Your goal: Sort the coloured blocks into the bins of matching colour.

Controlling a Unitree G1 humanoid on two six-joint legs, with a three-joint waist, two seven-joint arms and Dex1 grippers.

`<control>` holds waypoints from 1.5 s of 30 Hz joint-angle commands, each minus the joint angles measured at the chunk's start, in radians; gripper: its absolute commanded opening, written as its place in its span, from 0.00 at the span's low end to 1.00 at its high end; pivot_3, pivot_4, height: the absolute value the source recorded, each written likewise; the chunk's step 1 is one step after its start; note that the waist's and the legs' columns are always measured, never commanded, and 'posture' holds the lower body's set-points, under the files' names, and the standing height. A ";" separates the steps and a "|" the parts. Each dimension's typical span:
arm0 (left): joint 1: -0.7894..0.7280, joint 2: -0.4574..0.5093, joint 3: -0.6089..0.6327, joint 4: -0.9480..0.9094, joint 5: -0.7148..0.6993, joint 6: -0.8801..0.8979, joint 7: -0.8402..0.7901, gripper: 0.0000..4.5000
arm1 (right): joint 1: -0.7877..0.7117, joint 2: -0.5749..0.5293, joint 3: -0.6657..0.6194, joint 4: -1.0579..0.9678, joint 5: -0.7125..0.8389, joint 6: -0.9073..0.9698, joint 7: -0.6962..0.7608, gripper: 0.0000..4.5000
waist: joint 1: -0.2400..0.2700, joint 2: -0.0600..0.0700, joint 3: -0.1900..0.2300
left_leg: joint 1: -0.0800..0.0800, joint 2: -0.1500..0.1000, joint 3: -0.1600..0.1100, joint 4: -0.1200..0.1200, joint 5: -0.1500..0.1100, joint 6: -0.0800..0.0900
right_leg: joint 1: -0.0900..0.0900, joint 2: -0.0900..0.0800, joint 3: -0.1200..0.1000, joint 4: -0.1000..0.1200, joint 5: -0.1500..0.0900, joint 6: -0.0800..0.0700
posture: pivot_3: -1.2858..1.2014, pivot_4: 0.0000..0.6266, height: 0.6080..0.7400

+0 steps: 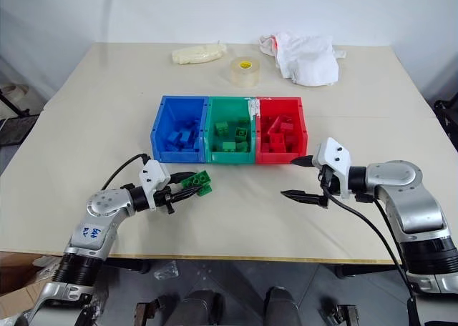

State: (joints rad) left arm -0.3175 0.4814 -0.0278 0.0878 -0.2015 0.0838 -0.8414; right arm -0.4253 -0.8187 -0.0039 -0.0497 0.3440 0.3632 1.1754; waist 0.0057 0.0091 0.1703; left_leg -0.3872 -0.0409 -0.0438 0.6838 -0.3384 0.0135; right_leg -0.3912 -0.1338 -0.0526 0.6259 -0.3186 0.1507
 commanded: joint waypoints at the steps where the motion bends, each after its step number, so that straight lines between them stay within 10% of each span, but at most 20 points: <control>1: 0.002 0.015 0.020 -0.107 -0.043 0.029 -0.007 0.33 | 0.005 -0.003 -0.030 -0.038 0.021 -0.010 -0.007 1.00 | 0.000 0.000 0.000 | 0.000 0.000 0.000 0.000 0.000 0.000 | 0.000 0.000 0.000 0.000 0.000 0.000 | 0.52 0.24 1.00; 11: -0.139 -0.013 0.025 -0.180 -0.087 0.159 0.043 0.33 | 0.030 -0.003 -0.044 -0.061 0.027 -0.008 -0.030 1.00 | 0.009 -0.001 0.000 | 0.000 0.000 0.000 0.000 0.000 0.000 | 0.000 0.000 0.000 0.000 0.000 0.000 | 0.52 0.24 1.00; 19: -0.531 -0.177 0.003 0.340 0.047 -0.008 0.211 0.33 | 0.085 -0.006 -0.076 -0.119 0.044 0.010 -0.072 1.00 | 0.020 -0.004 0.002 | -0.002 -0.005 0.000 0.002 0.000 0.000 | 0.000 0.001 -0.001 0.000 0.001 0.002 | 0.52 0.24 1.00; 27: -0.665 -0.237 0.010 0.562 0.049 -0.152 0.138 0.88 | 0.120 -0.017 -0.101 -0.148 0.053 0.020 -0.097 1.00 | 0.016 -0.007 0.004 | -0.002 -0.005 0.001 0.001 0.000 0.000 | -0.001 0.001 -0.002 0.000 0.001 0.002 | 0.52 0.24 1.00; 29: -0.650 -0.220 0.012 0.534 0.035 -0.161 0.093 0.99 | 0.122 -0.018 -0.103 -0.147 0.053 0.020 -0.098 1.00 | 0.017 -0.007 0.004 | -0.002 -0.005 0.001 0.001 0.000 0.000 | -0.001 0.001 -0.002 0.000 0.001 0.002 | 0.52 0.24 1.00; 45: 0.012 0.280 0.171 -0.041 -0.174 0.052 -0.333 0.99 | 0.062 -0.013 -0.063 -0.044 0.072 -0.058 0.062 1.00 | -0.008 -0.006 0.004 | -0.001 0.000 0.000 0.000 0.000 0.000 | -0.001 0.001 0.000 0.000 0.001 0.002 | 0.52 0.24 1.00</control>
State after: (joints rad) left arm -0.3279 0.7384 0.0954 0.0777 -0.3450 0.1510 -1.1358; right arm -0.3520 -0.8205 -0.0580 -0.0896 0.3912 0.3247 1.2118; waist -0.0028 0.0029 0.1742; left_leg -0.3882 -0.0405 -0.0440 0.6839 -0.3381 0.0136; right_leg -0.3921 -0.1334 -0.0525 0.6256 -0.3179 0.1521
